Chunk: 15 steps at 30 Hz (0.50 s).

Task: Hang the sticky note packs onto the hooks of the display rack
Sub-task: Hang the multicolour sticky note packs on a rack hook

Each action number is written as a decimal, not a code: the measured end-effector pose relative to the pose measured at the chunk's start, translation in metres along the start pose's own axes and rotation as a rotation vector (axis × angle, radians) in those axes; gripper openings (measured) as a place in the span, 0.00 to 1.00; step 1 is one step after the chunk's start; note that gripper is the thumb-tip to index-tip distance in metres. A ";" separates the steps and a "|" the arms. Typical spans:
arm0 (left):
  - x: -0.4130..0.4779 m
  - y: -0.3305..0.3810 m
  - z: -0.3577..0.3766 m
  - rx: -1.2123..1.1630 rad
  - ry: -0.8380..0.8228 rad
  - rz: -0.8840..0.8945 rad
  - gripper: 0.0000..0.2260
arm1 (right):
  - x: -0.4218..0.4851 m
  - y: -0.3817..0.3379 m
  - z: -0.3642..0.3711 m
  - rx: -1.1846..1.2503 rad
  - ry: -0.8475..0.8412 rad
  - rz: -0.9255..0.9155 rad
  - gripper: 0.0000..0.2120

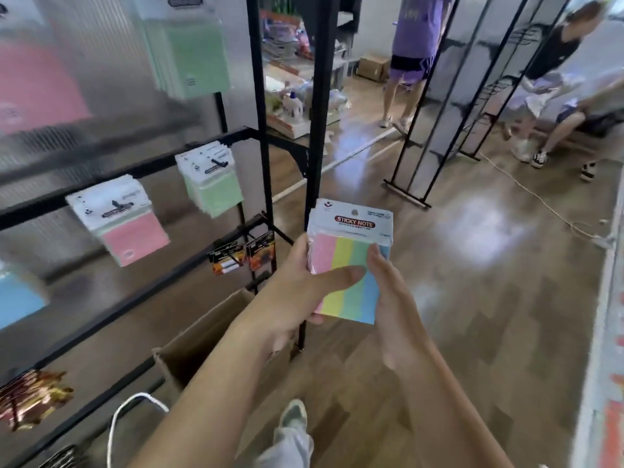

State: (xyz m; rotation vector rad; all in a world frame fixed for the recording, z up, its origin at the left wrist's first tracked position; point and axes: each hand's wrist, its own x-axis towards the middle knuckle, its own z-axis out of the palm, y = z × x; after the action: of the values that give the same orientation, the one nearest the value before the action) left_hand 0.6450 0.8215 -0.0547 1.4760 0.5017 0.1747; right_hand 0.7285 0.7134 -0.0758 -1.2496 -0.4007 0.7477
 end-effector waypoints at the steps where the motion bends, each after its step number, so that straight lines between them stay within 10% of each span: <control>1: 0.016 0.001 0.007 0.008 -0.019 -0.004 0.21 | 0.011 -0.002 -0.012 0.009 0.010 -0.003 0.24; 15: 0.295 0.057 0.093 -0.061 -0.211 0.022 0.21 | 0.226 -0.083 -0.166 -0.024 0.196 -0.078 0.24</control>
State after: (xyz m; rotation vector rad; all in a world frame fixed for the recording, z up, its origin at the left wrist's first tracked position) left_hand 0.9565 0.8643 -0.0611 1.4221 0.3067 0.0496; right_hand 1.0188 0.7446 -0.0727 -1.3092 -0.2963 0.5499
